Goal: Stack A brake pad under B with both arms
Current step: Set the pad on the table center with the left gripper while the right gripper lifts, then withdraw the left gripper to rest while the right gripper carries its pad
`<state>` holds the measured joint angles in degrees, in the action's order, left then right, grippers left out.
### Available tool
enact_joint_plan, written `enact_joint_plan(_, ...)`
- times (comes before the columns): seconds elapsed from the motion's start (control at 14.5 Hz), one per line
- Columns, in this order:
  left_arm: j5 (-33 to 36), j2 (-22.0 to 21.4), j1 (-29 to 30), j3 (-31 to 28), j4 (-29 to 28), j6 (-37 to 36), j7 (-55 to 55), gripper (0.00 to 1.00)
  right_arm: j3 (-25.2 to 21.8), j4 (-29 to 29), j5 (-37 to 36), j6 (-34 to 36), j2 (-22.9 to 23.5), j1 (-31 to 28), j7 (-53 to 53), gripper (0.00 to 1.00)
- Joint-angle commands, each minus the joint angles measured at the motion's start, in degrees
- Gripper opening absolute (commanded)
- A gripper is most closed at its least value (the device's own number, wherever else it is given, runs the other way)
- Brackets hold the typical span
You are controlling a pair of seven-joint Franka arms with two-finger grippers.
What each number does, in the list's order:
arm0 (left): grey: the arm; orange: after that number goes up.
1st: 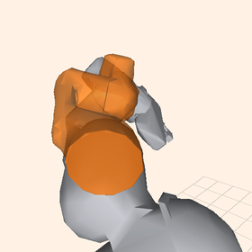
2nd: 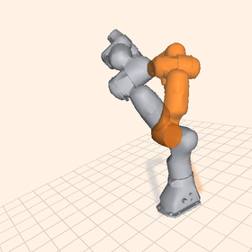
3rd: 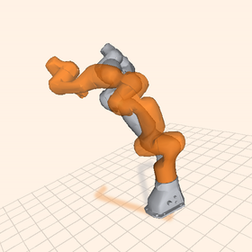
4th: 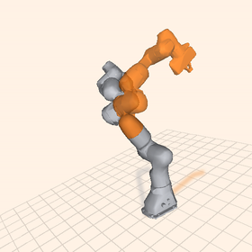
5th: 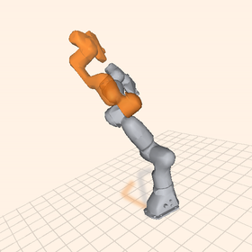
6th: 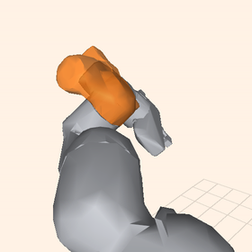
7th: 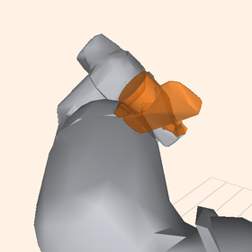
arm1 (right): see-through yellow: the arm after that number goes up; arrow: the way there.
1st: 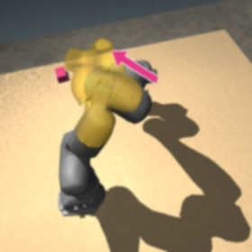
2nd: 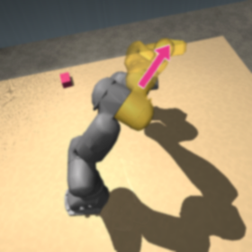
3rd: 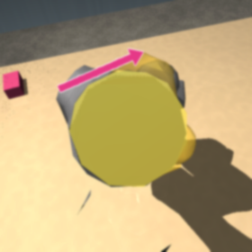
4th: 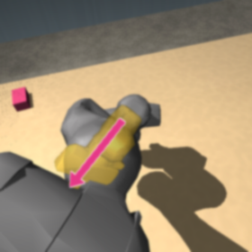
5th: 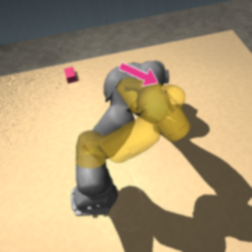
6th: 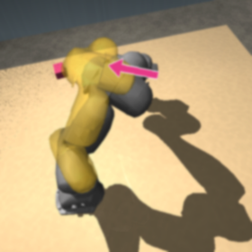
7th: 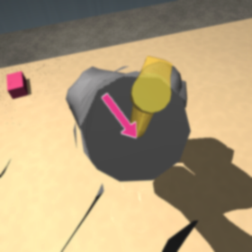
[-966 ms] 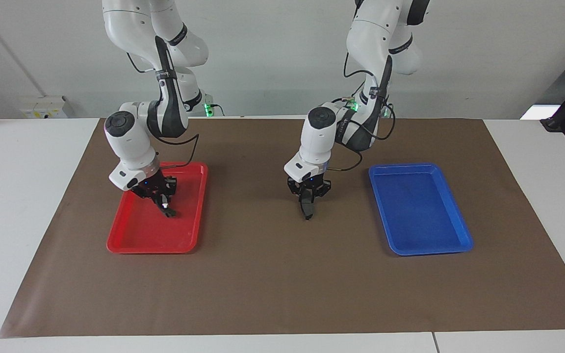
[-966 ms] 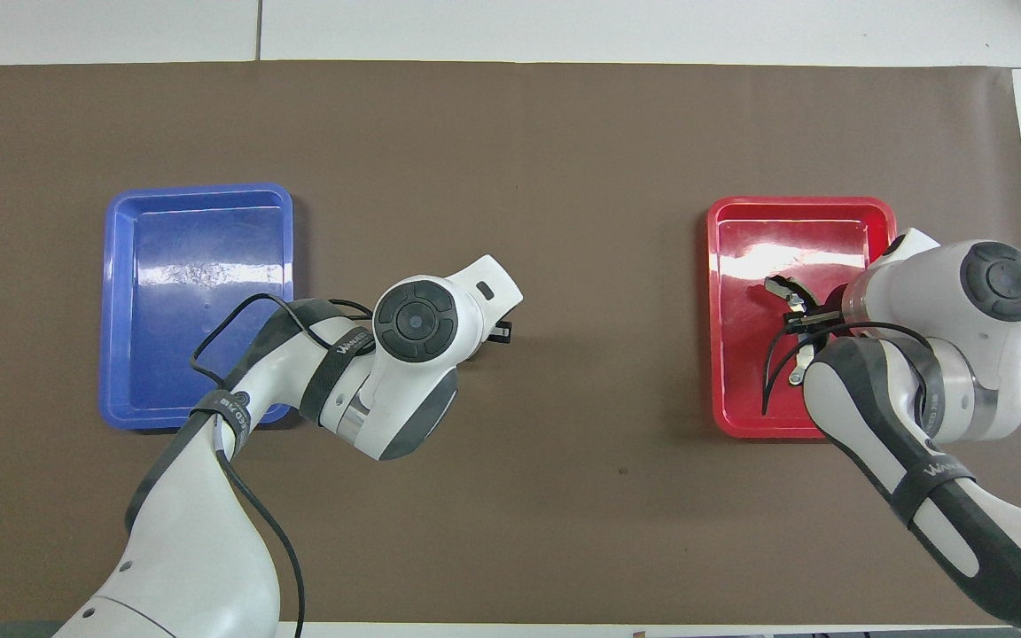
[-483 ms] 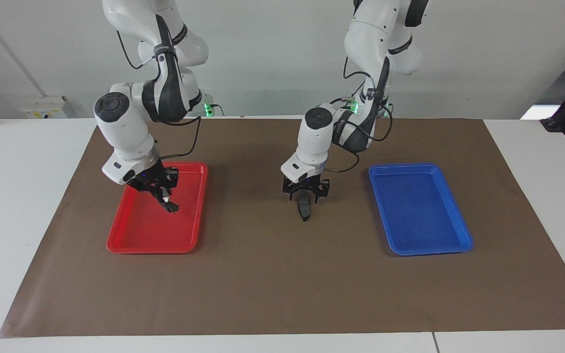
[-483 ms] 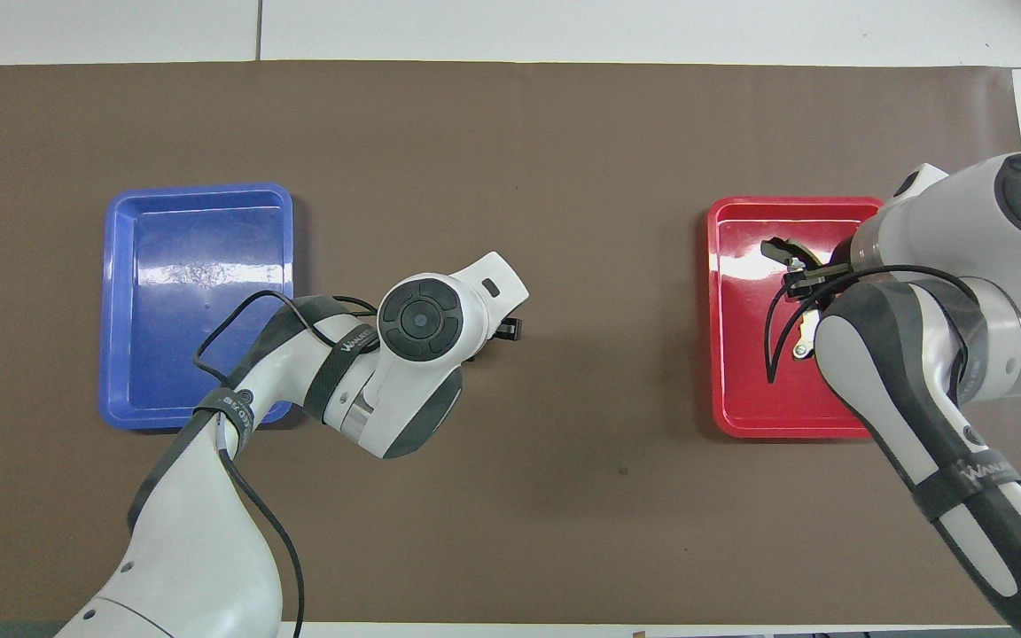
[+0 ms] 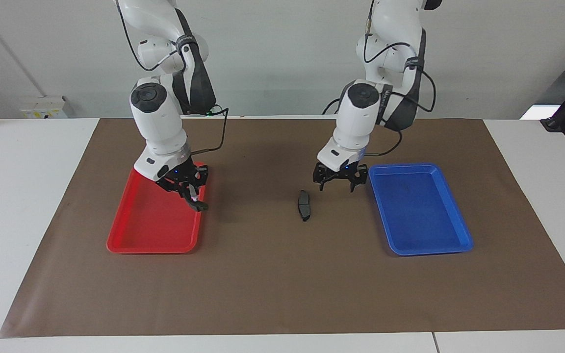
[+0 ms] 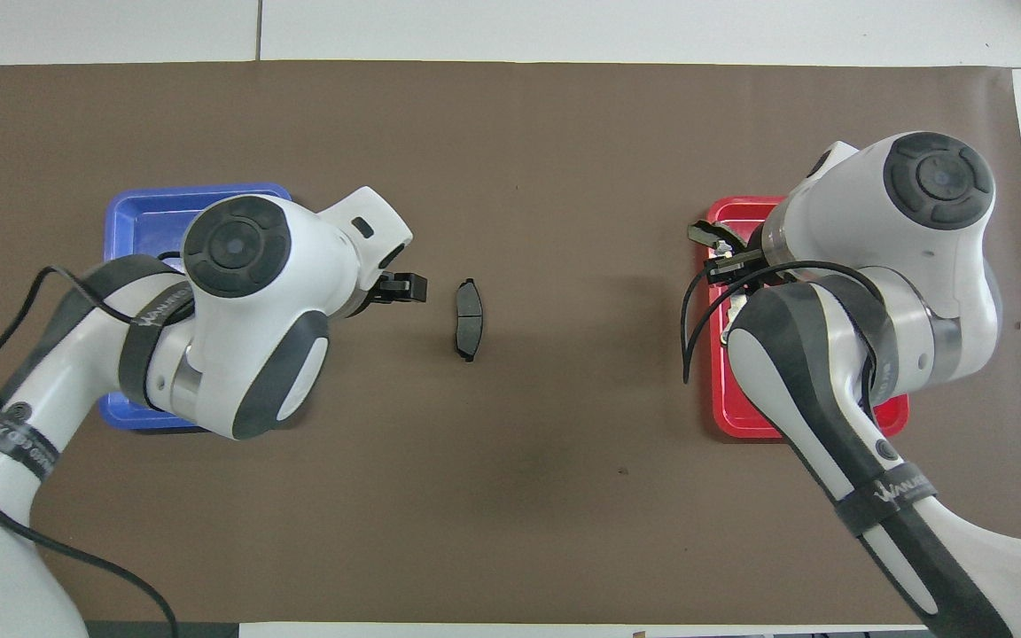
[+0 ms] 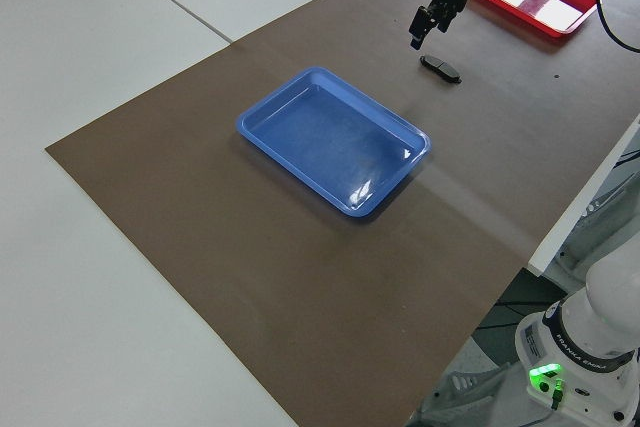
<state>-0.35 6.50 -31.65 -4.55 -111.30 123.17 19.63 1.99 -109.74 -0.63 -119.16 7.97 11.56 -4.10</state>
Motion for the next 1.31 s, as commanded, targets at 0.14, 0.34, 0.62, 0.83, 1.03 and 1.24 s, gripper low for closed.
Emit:
enact_joint_plan(0.14, 0.26, -8.07, 9.57, 0.15, -0.76, -7.23, -7.82, 0.99, 0.64, 13.82, 3.96, 2.53, 11.42, 7.75, -11.87, 0.0)
enact_joint_plan(0.34, 0.26, -9.4, 15.37, 0.06, 3.96, -15.64, -15.12, 0.99, 0.64, 22.19, 3.79, 1.74, 19.7, 12.6, -21.72, 0.0)
enact_joint_plan(0.62, -1.14, -7.56, 21.7, 0.06, 13.81, -26.47, -23.83, 0.99, 0.64, 22.73, 3.44, -2.9, 22.62, 18.14, -27.88, 0.0)
enact_joint_plan(0.83, -4.22, -6.76, 25.4, 0.06, 18.4, -31.23, -24.11, 0.99, 0.64, 22.03, 3.44, -4.58, 23.41, 20.69, -28.86, 0.0)
enact_joint_plan(1.03, -4.05, -7.9, 26.2, -0.2, 16.31, -31.33, -23.85, 0.99, 0.56, 21.85, 2.57, -6.61, 24.99, 22.8, -30.71, 0.0)
enact_joint_plan(1.24, -3.96, -8.78, 26.81, -0.29, 14.8, -31.41, -23.67, 0.99, 0.64, 21.42, 1.16, -6.7, 24.99, 22.8, -30.62, 0.0)
